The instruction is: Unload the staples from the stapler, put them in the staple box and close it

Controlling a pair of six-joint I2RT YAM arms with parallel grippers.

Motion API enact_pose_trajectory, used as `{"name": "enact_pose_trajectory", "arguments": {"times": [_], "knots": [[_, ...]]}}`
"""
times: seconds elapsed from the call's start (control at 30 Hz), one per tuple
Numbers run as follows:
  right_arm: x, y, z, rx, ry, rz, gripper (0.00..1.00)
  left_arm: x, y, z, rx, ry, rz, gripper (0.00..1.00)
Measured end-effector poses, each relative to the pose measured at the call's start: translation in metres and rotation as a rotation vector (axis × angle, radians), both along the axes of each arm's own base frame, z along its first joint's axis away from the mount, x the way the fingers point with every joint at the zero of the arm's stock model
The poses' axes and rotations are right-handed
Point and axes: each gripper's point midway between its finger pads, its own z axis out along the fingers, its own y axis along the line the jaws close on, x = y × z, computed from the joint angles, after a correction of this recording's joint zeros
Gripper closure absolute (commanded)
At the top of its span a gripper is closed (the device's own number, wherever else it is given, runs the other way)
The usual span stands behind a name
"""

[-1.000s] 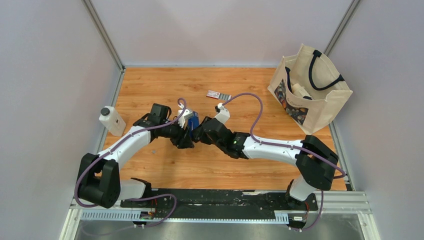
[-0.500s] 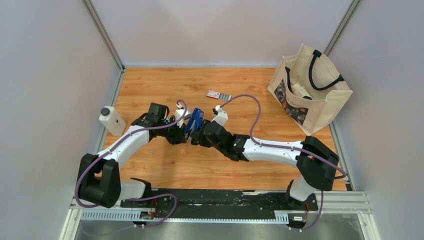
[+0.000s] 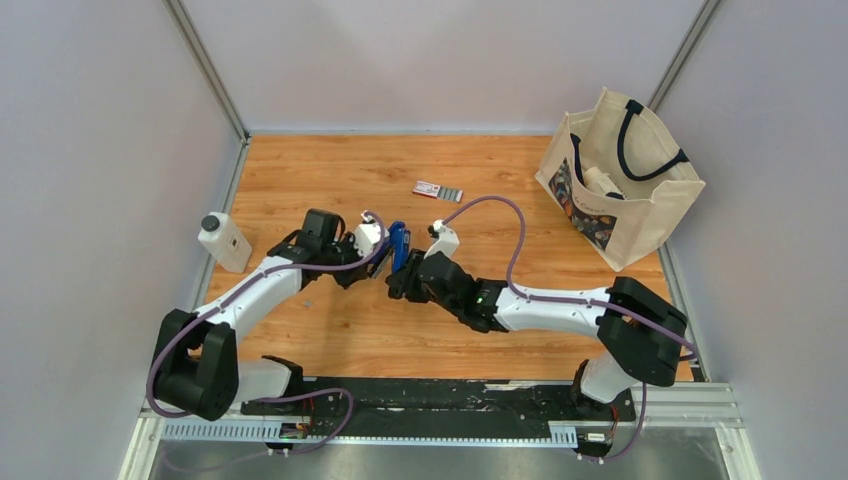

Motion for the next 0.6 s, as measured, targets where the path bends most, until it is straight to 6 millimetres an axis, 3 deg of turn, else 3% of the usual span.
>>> {"name": "enact_pose_trajectory", "arguments": {"times": [0.33, 0.6], "knots": [[-0.010, -0.015, -0.028, -0.108, -0.039, 0.075, 1.00, 0.018, 0.000, -0.010, 0.168, -0.260, -0.087, 0.93], [-0.013, -0.030, -0.041, -0.151, -0.068, 0.107, 1.00, 0.037, 0.000, -0.017, 0.238, -0.331, -0.104, 0.94]]}}
